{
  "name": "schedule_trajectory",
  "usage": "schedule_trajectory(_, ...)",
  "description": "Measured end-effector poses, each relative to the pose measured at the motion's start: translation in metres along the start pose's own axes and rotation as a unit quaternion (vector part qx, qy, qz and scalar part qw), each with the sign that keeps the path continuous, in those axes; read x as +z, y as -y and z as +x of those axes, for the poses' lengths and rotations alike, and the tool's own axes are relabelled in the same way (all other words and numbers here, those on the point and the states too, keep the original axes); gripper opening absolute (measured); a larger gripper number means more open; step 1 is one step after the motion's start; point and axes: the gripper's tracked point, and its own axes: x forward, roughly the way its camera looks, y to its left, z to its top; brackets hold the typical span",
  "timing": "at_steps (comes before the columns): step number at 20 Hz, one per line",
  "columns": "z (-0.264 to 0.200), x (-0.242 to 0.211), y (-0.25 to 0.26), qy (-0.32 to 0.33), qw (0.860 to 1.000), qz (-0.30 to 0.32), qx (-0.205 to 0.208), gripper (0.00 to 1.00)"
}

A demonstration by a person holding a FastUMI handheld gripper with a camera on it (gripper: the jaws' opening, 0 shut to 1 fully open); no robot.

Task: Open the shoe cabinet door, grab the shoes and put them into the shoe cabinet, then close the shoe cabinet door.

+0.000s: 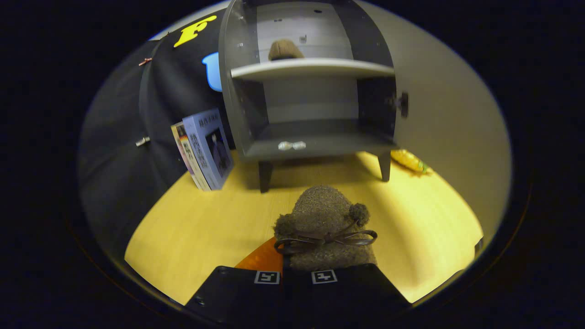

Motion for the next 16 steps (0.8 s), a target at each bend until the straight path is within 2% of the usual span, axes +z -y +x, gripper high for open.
schedule_trajectory(7,-0.073,0.158,0.005,0.067,0.998,-0.01,-0.007,0.1)
schedule_trajectory(11,-0.085,0.231,0.0,0.086,0.996,-0.003,0.001,0.1)
schedule_trajectory(16,-0.065,0.332,-0.001,0.138,0.99,-0.015,-0.004,0.1)
